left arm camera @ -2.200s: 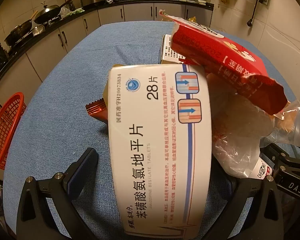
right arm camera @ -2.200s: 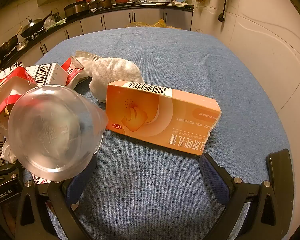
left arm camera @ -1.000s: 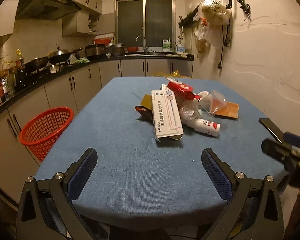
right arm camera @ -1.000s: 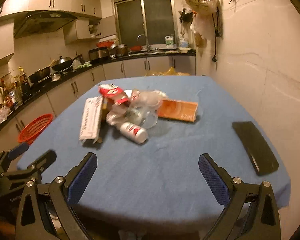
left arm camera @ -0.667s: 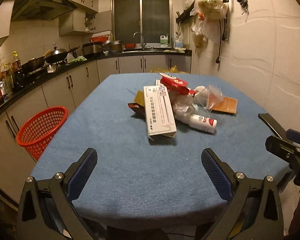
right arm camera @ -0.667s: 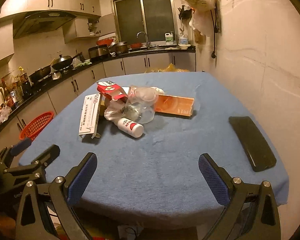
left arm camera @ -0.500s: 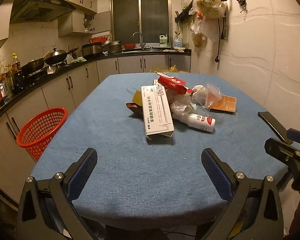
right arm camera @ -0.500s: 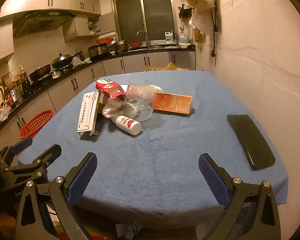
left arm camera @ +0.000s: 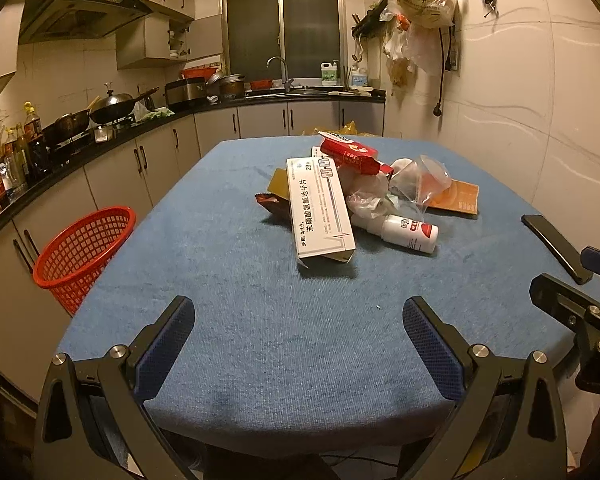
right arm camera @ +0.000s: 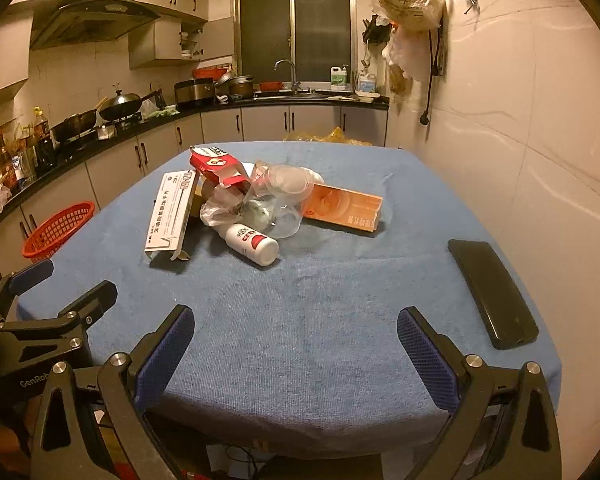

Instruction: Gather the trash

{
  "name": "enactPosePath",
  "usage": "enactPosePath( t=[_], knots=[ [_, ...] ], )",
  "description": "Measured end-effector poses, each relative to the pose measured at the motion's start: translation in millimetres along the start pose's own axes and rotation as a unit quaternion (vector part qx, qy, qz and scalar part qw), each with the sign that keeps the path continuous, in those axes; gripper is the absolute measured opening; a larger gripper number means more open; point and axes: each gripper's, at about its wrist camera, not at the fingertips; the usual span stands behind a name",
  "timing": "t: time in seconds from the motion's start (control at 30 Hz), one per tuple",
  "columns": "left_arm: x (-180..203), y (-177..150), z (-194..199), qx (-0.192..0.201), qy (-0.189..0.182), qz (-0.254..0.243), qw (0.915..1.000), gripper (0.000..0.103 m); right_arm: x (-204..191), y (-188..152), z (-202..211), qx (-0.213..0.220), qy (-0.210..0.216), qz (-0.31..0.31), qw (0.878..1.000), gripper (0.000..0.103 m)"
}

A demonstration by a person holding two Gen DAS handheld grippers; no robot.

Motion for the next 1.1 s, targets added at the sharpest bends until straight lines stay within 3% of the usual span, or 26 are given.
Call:
enactPosePath(
  t=[1.1],
  knots=[
    [-0.4,-2.0,-1.4,-0.005,0.005,0.002,1.0000,0.103,-7.2,-6.5,-8.4,-0.014,0.002,0.008,1.000,0.103]
  ],
)
Point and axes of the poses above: each gripper's, at about its wrist camera, not at the fingertips, and z roughly against the way its jaws point, x to its right, y to its top, and after that the axes turned 1 degree about -y, right-handed
